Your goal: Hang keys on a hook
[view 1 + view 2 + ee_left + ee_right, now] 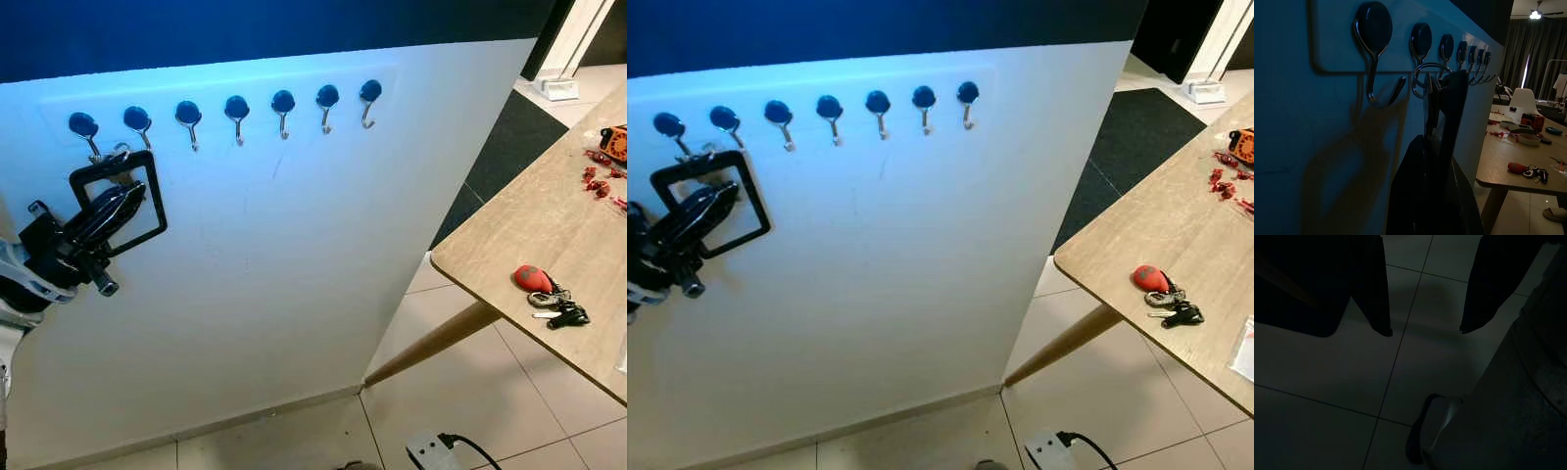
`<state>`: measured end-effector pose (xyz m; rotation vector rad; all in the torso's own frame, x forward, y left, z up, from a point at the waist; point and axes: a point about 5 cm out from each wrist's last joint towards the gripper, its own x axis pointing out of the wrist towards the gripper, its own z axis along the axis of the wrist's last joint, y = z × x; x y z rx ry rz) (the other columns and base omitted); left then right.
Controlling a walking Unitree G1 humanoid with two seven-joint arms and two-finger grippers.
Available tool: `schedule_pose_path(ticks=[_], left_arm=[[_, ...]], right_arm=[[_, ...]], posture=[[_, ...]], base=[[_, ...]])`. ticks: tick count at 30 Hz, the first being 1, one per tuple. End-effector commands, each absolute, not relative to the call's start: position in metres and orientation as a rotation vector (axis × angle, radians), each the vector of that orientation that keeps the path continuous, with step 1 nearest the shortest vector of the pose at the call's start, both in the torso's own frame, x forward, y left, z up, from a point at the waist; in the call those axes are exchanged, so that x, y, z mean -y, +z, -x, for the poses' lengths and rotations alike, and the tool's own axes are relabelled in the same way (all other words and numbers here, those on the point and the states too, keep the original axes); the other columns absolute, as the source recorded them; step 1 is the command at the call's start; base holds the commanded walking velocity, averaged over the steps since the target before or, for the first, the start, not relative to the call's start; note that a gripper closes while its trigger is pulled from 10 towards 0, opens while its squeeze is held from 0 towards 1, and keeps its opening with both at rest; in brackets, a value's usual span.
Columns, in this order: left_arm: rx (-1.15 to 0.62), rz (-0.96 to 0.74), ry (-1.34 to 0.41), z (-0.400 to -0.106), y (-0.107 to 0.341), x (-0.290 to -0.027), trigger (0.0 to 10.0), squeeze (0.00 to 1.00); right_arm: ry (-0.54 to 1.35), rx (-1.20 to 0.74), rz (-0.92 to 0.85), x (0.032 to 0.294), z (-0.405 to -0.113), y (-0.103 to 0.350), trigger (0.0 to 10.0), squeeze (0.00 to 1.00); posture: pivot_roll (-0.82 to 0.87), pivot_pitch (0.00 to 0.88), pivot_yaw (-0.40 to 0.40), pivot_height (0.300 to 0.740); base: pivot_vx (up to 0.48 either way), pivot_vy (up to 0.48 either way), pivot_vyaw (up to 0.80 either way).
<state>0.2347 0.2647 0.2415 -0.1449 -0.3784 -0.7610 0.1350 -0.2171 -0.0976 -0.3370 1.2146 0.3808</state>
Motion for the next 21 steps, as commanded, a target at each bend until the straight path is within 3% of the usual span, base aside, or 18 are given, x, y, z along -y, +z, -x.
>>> schedule_pose_path(ticks=[1,21], left_arm=[[0.395,0.13,-0.697,-0.2322,0.2433,-0.2762,10.0,0.0],[0.362,0.161,-0.695,-0.2303,0.2342,-0.2748,10.0,0.0]], right_arm=[[0.38,-1.233,0.325,0.2173,-0.1294,-0.0994,10.0,0.0],[0.389,-1.232,0.331,0.2176,-0.1312,-0.0987,10.0,0.0]], posture=[[-0.03,0.083,-0.011,0.74],[-0.02,0.087,-0.018,0.74]], base=[[0.0,0.0,0.0],[0.0,0.0,0.0]])
